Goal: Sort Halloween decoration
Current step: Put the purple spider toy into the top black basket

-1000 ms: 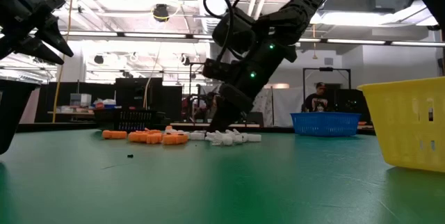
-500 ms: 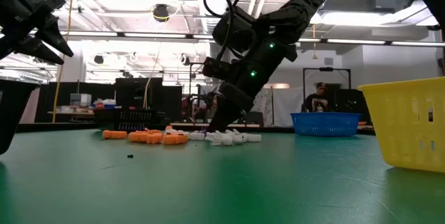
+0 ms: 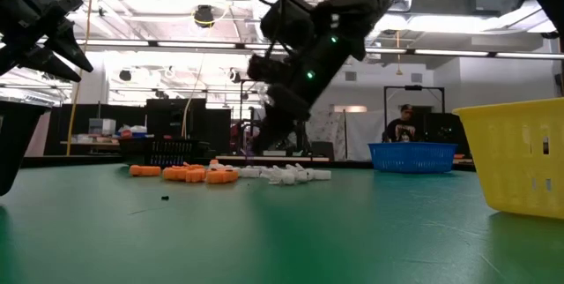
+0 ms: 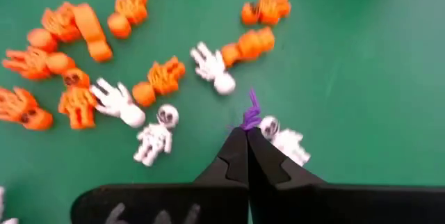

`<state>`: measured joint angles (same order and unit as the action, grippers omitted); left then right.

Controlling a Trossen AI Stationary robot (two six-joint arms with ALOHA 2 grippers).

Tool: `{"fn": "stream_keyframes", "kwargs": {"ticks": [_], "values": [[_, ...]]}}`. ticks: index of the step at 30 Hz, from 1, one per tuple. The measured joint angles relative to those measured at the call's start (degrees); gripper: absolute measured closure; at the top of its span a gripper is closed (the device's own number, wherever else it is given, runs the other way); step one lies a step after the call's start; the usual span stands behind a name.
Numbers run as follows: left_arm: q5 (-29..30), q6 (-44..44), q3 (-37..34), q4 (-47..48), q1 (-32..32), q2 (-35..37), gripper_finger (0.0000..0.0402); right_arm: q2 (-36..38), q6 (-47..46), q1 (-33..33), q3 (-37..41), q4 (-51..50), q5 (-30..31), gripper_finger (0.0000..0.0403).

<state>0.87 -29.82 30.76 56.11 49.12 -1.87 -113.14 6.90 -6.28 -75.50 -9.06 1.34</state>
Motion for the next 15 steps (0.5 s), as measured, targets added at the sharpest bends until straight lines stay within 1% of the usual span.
{"fn": "stream_keyframes", "kwargs": {"ticks": [6,9,12,15], "values": [[0.0,0.0,0.0,0.0,0.0,0.0,0.0258,0.1,3.1,-0.3,-6.8,-1.2,0.0,0.0388],[0.0,0.0,0.0,0.0,0.0,0.0,0.0258,-1.3,2.9,-1.7,-11.1,-0.8,0.1,0.0388],[0.0,0.0,0.0,0.0,0.0,0.0,0.0258,-5.1,2.8,-3.2,-17.1,-0.8,0.0,0.0388],[0.0,0.0,0.0,0.0,0.0,0.0,0.0258,-10.5,2.7,-4.1,-24.8,-1.5,-0.2,0.0388]]}}
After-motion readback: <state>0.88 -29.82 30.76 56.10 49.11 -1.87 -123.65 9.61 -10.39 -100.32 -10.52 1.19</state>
